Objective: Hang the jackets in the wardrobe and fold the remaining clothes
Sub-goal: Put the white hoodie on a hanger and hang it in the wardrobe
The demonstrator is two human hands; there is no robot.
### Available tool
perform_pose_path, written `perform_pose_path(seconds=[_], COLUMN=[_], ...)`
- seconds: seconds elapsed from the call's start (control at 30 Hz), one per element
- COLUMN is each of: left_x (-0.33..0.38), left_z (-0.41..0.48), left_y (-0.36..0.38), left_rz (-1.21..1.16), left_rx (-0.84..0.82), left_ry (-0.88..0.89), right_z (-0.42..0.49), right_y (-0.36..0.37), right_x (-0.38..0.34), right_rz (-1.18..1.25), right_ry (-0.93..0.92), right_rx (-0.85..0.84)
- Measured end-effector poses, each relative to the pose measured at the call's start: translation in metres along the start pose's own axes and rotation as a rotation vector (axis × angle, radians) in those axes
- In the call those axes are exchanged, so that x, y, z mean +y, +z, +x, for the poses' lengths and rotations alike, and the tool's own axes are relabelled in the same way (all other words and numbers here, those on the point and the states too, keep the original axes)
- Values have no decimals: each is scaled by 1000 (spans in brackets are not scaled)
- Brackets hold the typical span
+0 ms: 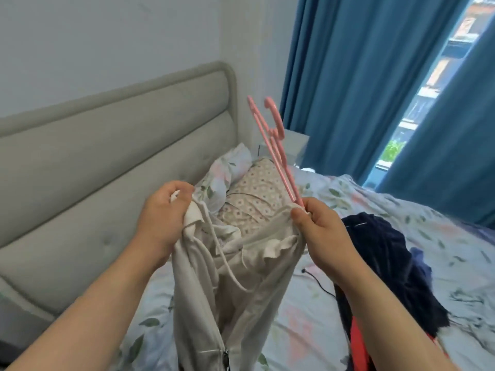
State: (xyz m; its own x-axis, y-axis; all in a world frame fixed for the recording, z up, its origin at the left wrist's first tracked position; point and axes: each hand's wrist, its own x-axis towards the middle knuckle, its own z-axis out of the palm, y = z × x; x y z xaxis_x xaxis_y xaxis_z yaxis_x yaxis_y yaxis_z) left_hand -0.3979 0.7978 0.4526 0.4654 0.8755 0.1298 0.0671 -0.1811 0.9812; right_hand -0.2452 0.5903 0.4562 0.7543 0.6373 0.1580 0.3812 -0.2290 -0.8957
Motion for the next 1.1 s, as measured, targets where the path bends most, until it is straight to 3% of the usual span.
perform_pose_path(seconds=[0.13,0.33,0.6,0.77,0.93,1.1], left_x=[27,69,129,152,113,0], left_z=[40,85,90,93,101,104], left_y=[17,28,18,19,51,94], left_rz=[-301,-409,-635,-711,-608,-337], left_rx=[-143,-470,-680,-796,-807,-806], left_ry=[-50,34,86,120,31,-173], right_z=[15,25,-15,-37,-30,-13], right_y=[-24,-51,-65,-74,-77,-45], right_x=[-36,-92,-159,-179,-128,3], right_rz=[-46,-70,-274,-232,-163,-132], right_ry=[-35,-18,21,22,188,425], right_rx=[207,428,473,533,523,411])
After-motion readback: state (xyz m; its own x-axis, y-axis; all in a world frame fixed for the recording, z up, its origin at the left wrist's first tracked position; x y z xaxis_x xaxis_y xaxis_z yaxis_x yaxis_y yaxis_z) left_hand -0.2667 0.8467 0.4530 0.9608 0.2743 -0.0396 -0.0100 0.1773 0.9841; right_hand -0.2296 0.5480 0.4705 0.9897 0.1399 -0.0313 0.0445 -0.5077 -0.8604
